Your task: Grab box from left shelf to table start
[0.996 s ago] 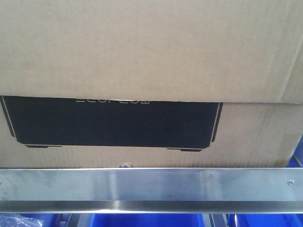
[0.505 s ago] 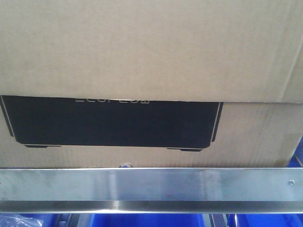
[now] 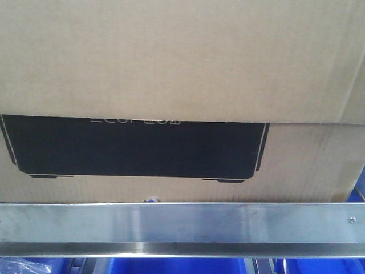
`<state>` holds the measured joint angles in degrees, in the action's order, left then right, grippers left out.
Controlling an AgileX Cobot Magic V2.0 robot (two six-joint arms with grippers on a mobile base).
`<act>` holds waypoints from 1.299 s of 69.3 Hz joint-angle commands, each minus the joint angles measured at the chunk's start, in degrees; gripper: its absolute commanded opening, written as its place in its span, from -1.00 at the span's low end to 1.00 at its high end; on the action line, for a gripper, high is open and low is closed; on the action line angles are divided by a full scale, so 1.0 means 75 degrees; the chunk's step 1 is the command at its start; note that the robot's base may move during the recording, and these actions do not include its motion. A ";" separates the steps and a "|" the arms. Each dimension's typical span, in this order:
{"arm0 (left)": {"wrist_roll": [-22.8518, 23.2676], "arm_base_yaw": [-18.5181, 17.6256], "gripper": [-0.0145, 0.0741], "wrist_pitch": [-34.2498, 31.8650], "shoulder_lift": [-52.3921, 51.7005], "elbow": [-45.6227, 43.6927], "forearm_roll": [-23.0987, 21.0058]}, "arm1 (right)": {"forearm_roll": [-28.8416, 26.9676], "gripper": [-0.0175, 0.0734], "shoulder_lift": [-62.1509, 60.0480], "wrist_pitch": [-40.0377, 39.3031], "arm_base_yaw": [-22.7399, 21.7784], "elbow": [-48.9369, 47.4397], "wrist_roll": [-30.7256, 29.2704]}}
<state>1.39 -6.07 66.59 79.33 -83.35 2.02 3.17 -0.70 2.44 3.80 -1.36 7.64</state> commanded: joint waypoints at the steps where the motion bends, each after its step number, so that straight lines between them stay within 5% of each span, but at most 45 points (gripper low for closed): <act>1: 0.0082 0.0009 0.35 -0.0270 -0.0225 -0.0264 -0.0125 | 0.0002 -0.49 -0.0034 -0.0519 -0.0010 -0.0913 -0.0019; 11: 0.0082 0.0009 0.33 -0.0270 -0.0207 -0.0264 -0.0269 | 0.0002 -0.33 0.0311 0.0320 -0.0010 -0.2142 -0.0019; 28: 0.0082 0.0009 0.28 -0.0270 -0.0163 -0.0264 -0.0269 | -0.0003 0.80 0.1697 0.1614 -0.0002 -0.4011 -0.0026; 43: 0.0082 0.0009 0.28 -0.0270 -0.0163 -0.0264 -0.0269 | -0.0366 0.72 0.3196 0.3170 0.0239 -0.5416 -0.0211; 55: 0.0082 0.0009 0.28 -0.0285 -0.0163 -0.0264 -0.0269 | -0.1166 0.72 0.4437 0.3946 0.0992 -0.6370 -0.1372; 90: 0.0082 0.0009 0.28 -0.0303 -0.0163 -0.0264 -0.0310 | -0.0912 0.72 0.8578 0.6594 0.1221 -0.9808 -0.0249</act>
<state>1.48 -5.98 66.59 79.77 -83.35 0.00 -5.07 61.03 52.61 12.99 -69.33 4.47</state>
